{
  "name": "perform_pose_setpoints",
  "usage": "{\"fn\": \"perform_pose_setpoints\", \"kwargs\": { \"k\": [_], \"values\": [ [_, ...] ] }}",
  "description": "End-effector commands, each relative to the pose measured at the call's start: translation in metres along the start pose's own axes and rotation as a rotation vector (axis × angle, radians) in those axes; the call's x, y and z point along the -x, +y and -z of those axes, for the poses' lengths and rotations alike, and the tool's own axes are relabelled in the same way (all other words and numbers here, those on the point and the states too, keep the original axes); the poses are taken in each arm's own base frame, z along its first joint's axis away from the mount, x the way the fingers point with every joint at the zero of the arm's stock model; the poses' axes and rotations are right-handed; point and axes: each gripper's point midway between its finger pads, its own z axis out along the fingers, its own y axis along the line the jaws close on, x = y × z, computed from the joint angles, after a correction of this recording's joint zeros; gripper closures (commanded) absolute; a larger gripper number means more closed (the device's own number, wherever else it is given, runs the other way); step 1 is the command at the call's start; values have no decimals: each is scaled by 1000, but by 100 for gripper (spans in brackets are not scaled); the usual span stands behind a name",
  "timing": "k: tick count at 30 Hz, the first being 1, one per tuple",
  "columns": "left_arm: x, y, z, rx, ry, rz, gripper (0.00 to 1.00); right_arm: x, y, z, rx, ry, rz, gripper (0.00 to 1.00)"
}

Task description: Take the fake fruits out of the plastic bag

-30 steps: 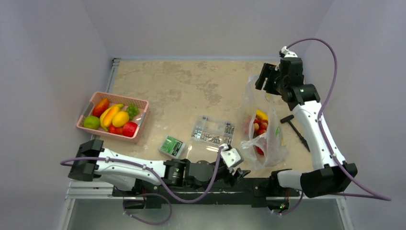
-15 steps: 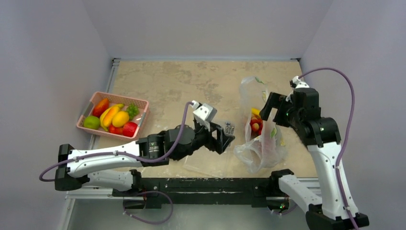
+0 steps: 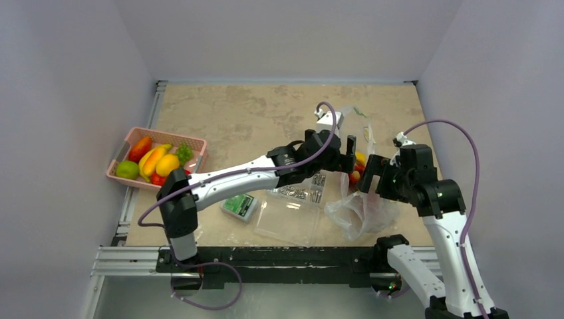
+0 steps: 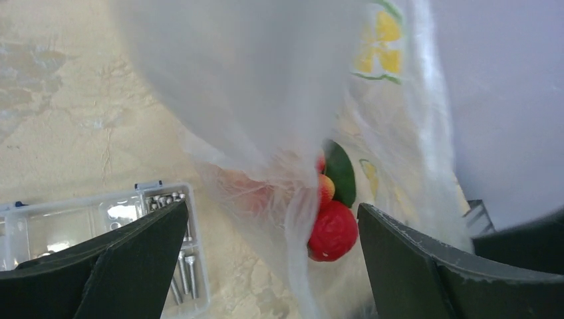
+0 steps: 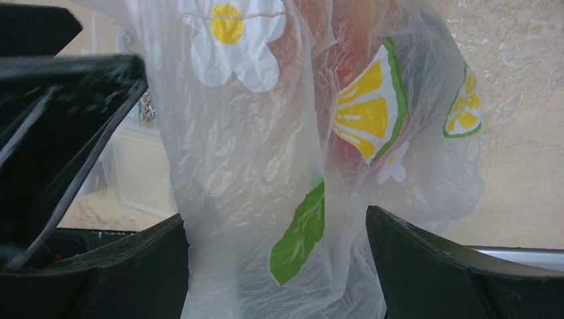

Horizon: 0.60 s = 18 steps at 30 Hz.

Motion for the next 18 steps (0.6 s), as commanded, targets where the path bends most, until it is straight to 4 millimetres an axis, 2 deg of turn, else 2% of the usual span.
{"fn": "perform_pose_setpoints", "kwargs": {
  "k": [1,4,6,8,9,12,15,18],
  "values": [
    [5,6,-24,-5,38,123,0,-4,-8,4,-28,-27,-10,11],
    [-1,16,-47,-35,80,172,14,-10,-10,3,-24,-28,-17,25],
    [-4,18,-60,-83,106,170,28,-18,-7,-3,-1,2,-15,44],
    [-2,21,-70,-126,128,160,58,-20,-8,-4,-3,-2,-28,86],
    [-2,26,-74,-135,138,166,67,-18,-9,-3,-9,-19,-36,100],
    [18,33,-87,-216,125,178,84,-3,-20,3,-78,-105,-72,100],
    [47,37,-93,-288,111,167,100,22,-18,18,-80,-235,-136,100],
    [75,25,-87,-382,94,136,100,44,-23,26,-123,-330,-144,100]
  ]
}}
